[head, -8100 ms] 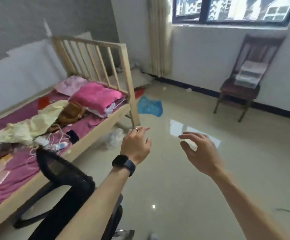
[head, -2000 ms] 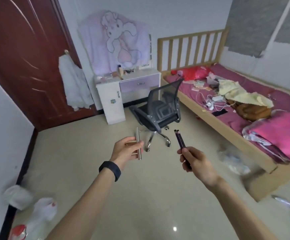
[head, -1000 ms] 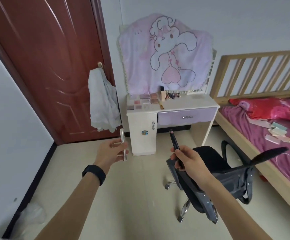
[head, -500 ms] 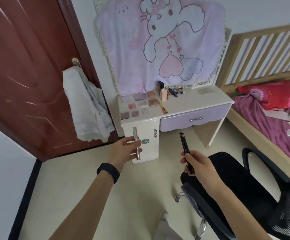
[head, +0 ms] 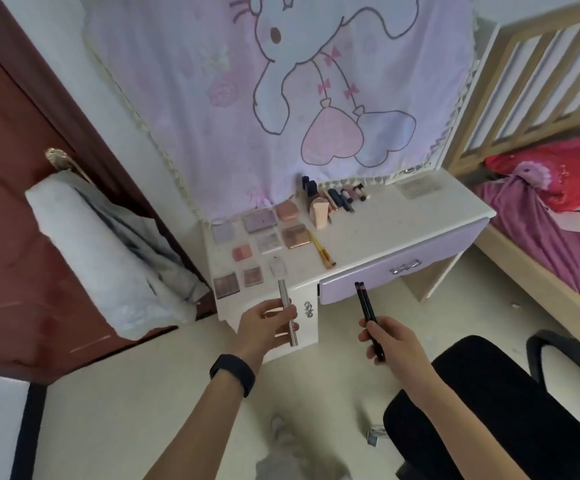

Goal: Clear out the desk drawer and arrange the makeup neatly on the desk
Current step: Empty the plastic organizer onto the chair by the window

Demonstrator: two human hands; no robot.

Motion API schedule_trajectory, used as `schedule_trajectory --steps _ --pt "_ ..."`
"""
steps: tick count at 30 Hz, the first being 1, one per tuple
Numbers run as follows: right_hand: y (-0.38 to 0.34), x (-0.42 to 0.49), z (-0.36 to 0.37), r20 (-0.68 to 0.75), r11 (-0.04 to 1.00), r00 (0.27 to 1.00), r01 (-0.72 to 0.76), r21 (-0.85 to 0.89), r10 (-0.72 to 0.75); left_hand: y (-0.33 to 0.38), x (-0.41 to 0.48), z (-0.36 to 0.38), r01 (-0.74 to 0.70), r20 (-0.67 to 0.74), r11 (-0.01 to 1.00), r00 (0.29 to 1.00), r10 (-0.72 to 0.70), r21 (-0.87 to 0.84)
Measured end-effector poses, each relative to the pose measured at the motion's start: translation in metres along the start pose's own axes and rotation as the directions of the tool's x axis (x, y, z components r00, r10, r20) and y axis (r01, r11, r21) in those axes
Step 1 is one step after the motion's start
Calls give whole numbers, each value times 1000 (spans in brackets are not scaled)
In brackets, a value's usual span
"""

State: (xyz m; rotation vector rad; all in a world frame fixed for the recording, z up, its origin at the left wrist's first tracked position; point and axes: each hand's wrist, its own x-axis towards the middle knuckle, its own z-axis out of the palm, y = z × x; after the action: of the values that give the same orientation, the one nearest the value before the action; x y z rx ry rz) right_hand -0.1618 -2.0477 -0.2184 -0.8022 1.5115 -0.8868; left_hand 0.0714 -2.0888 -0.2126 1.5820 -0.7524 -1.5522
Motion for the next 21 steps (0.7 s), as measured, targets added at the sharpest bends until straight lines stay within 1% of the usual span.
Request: schedule_trajectory --steps 6,10,13,16,18,21 --pt "-3 90 8 -120 993 986 -111 35 114 42 111 20 44 130 995 990 -56 89" --pt "-7 135 2 -218 981 957 -179 77 192 68 167 50 78 235 988 966 -107 132" --pt "-15 166 -6 -256 974 939 -222 55 228 76 199 70 121 293 981 942 -162 155" --pt "-28 202 -17 -277 975 937 -222 -1 213 78 230 87 176 298 970 929 -220 167" --pt "-39 236 -29 -290 976 938 -211 -52 188 79 253 100 192 286 967 929 -233 167" --pt "-51 295 -49 -265 977 951 -192 -93 161 80 284 123 208 257 962 934 -250 178"
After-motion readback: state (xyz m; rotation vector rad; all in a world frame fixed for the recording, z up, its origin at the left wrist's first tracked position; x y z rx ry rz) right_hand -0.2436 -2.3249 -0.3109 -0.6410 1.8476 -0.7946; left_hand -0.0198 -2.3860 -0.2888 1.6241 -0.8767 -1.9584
